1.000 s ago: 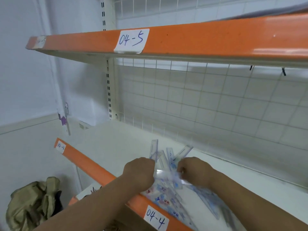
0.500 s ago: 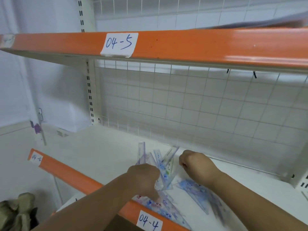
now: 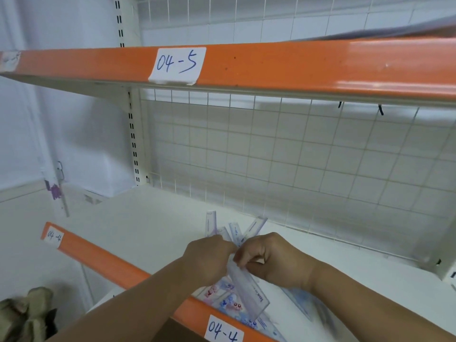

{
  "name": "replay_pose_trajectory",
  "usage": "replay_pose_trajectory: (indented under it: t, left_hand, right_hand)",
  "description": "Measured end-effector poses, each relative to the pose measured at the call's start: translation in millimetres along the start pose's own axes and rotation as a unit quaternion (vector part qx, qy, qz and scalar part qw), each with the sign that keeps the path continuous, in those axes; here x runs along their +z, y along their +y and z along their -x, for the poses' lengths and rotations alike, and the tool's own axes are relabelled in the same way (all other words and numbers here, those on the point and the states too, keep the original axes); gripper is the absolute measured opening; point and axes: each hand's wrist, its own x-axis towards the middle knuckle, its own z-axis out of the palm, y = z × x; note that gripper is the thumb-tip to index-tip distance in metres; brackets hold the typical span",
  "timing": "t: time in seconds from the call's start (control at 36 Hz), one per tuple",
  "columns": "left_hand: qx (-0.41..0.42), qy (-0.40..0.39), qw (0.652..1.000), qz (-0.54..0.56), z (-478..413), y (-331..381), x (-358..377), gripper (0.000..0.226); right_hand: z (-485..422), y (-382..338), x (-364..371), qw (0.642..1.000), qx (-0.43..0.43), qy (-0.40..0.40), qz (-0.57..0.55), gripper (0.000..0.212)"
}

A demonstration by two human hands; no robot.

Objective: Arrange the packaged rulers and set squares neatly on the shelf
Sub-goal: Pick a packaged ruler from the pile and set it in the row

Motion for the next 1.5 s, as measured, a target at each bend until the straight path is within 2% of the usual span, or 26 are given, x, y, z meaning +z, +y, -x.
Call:
replay_pose_trajectory:
  t: [0.11, 0.17, 0.31, 0.42, 0.53, 0.61, 0.69, 0.78, 0.86, 0.94, 1.0, 1.06, 1.14, 1.36, 1.5]
  left_hand:
    - [-0.02, -0.028, 0.999, -0.03, -1.8, -5.5, -2.5, 0.041]
    - [-0.038, -0.041, 0.997, -0.049, -1.8, -8.5, -3.4, 0.039]
    - [-0.049, -0.042, 0.995, -0.079, -0.4, -14.1, -6.3, 0.028]
    - [-0.057, -0.04, 0.994, -0.09, 0.5, -13.8, -6.9, 0.036]
    - [-0.062, -0.045, 0.993, -0.092, 1.0, -12.1, -7.3, 0.04]
    - [-0.064, -0.043, 0.993, -0.092, 1.2, -10.2, -8.6, 0.039]
    - [-0.067, -0.042, 0.992, -0.095, 2.0, -8.9, -10.4, 0.038]
    - [-0.069, -0.045, 0.992, -0.1, 3.4, -8.1, -11.6, 0.038]
    - [-0.065, -0.046, 0.992, -0.1, 4.1, -7.9, -11.9, 0.038]
    - [-0.059, -0.047, 0.993, -0.09, 4.1, -6.9, -11.6, 0.038]
    - [-0.055, -0.046, 0.994, -0.086, 4.4, -4.9, -11.8, 0.038]
    - [-0.05, -0.043, 0.994, -0.086, 5.1, -3.1, -12.3, 0.038]
    - [-0.039, -0.038, 0.995, -0.083, 7.7, -2.0, -12.7, 0.04]
    - [-0.017, -0.027, 0.997, -0.074, 12.0, -5.1, -11.0, 0.042]
    - [-0.011, -0.021, 0.996, -0.088, 15.7, -3.8, -11.3, 0.018]
  right_hand:
    - [-2.2, 2.1, -1.7, 1.0, 0.02, -0.009, 0.003, 0.013]
    - [-3.4, 5.5, -4.7, 0.998, 0.031, -0.023, 0.04, 0.018]
    - [-2.8, 25.8, -20.5, 0.967, 0.161, -0.064, 0.185, 0.034]
    - [3.9, 39.8, -31.6, 0.943, 0.256, -0.014, 0.211, 0.037]
    - [8.9, 43.3, -36.4, 0.934, 0.3, 0.021, 0.191, 0.035]
    - [5.8, 38.7, -37.7, 0.924, 0.332, 0.097, 0.164, 0.026]
    - [4.1, 34.0, -38.4, 0.913, 0.352, 0.172, 0.11, 0.025]
    - [4.8, 30.7, -39.8, 0.906, 0.348, 0.22, 0.094, 0.024]
    - [6.7, 22.0, -37.9, 0.924, 0.306, 0.191, 0.128, 0.023]
    - [11.4, 3.9, -29.6, 0.955, 0.19, 0.058, 0.222, 0.032]
    - [13.0, -6.9, -20.4, 0.929, 0.13, -0.056, 0.341, 0.045]
    - [11.8, -15.4, -11.8, 0.896, 0.102, -0.106, 0.42, 0.047]
    - [11.6, -19.7, -2.9, 0.882, 0.105, -0.098, 0.448, 0.04]
    - [22.5, -21.7, 1.4, 0.89, 0.148, -0.061, 0.427, 0.035]
    - [34.5, -26.0, 2.6, 0.889, 0.185, -0.035, 0.418, 0.026]
